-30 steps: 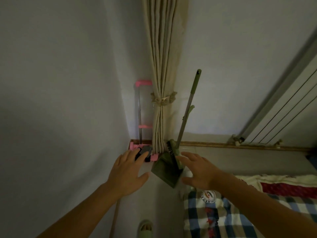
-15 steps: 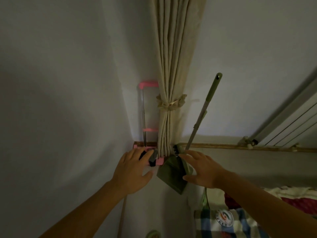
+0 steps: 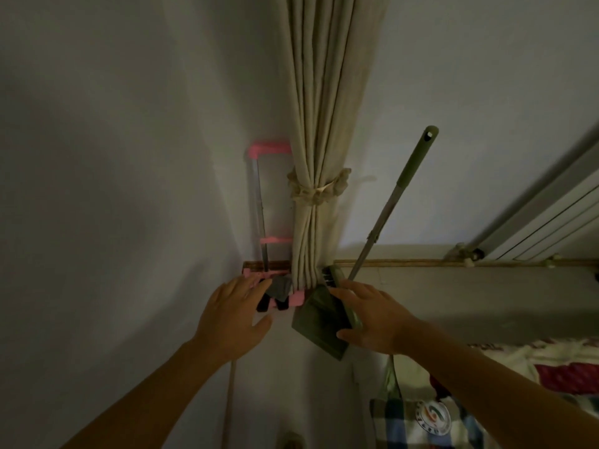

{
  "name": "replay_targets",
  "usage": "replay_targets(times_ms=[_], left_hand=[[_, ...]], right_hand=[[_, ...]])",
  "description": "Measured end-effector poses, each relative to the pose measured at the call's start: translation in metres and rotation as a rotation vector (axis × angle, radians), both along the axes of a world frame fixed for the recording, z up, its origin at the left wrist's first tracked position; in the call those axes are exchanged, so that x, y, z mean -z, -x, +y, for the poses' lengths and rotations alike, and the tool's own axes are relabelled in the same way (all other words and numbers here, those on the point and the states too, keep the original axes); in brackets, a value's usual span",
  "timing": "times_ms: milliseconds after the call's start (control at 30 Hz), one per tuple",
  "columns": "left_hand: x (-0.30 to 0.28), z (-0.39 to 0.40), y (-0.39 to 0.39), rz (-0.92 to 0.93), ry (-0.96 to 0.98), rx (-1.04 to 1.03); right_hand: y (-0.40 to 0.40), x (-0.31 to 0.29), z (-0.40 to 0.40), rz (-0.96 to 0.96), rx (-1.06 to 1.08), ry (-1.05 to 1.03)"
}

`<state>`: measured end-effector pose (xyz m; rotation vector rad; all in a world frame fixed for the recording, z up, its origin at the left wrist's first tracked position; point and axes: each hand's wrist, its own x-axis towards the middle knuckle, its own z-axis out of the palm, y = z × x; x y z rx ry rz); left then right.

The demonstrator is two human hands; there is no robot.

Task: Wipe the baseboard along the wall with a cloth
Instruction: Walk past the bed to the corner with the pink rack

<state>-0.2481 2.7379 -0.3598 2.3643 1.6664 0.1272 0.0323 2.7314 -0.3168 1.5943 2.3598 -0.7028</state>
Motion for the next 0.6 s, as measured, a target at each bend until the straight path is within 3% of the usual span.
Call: replay_targets(times_ms=[367,600], left_hand=[[0.023,0.020,-0.002,0.021,0.023,-0.019],[0.066,0.034,0.002,0.049,-0.049,-0.002]], right_hand=[[0.005,0.039,0.046,-0.013,-0.092,-0.032],[0.000,0.096,0.076,-0.008,-0.126,0.002]])
